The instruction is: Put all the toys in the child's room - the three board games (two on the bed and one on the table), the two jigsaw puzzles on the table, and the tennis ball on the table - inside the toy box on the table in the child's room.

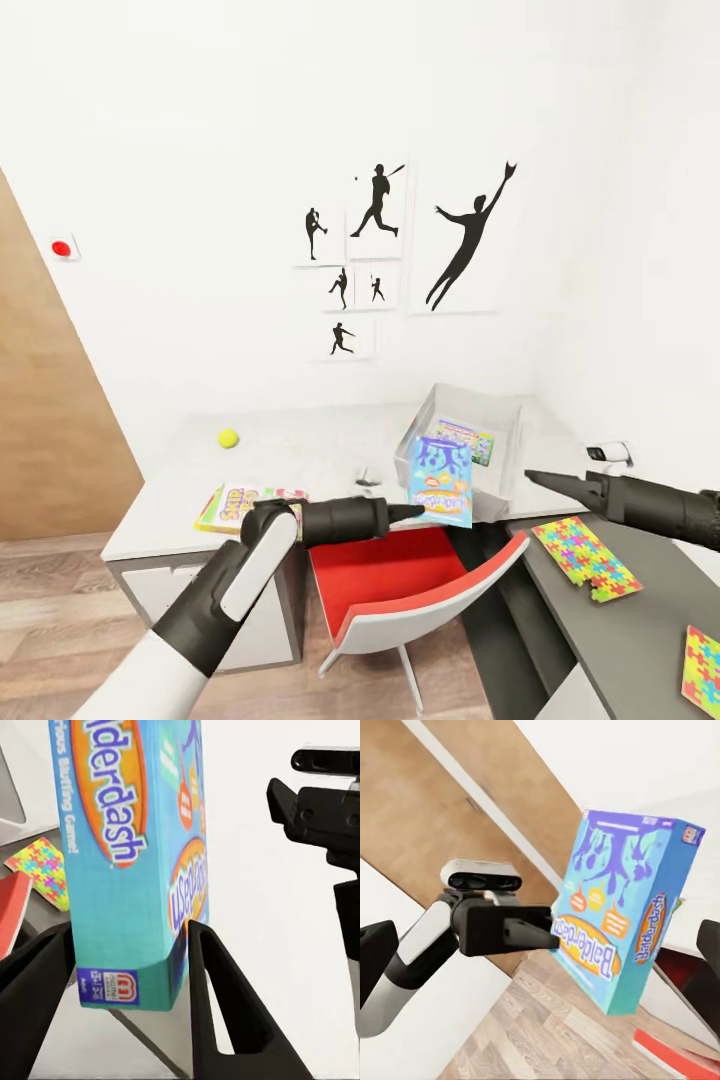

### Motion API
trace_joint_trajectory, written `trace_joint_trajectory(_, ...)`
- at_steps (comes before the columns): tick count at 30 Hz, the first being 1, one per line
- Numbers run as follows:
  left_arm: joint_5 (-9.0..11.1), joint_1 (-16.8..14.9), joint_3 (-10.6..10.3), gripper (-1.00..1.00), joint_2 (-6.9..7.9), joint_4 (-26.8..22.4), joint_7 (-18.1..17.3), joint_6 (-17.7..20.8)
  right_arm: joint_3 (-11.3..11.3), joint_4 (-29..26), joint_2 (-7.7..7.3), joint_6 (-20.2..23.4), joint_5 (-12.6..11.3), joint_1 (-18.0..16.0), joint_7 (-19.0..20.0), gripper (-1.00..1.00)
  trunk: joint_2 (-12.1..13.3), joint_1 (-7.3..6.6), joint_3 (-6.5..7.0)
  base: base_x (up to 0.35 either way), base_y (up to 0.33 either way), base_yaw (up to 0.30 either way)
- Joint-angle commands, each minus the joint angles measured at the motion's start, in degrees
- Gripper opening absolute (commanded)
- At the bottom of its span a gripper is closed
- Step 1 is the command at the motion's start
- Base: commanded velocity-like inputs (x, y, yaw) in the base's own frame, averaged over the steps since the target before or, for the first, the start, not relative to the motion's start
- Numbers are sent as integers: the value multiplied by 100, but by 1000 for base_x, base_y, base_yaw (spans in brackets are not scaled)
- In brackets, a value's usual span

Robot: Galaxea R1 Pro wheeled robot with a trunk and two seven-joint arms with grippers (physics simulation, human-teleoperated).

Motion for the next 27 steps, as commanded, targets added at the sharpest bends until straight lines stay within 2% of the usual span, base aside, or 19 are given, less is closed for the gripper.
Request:
trace_joint_trajectory(1,-62,-11,-59,-100,-33,0,3,31,34,-1,6,20,9,-9,23,100,-13,4,-13,0,0,0)
trace_joint_trajectory(7,-620,-27,-266,-100,-216,-7,-1,15,408,2,32,20,-16,-22,22,100,-13,4,-13,0,0,0)
trace_joint_trajectory(9,-697,-25,-288,-100,-239,-10,-4,-33,460,3,36,20,-20,-24,22,100,-13,4,-13,0,0,0)
trace_joint_trajectory(15,-806,-15,-323,-100,-269,-48,-15,-182,531,9,37,20,-20,-29,21,100,-13,4,-13,0,0,0)
trace_joint_trajectory(27,-845,19,-324,-100,-234,-167,-162,-255,517,13,17,20,-26,-28,21,100,-13,4,-13,0,0,0)
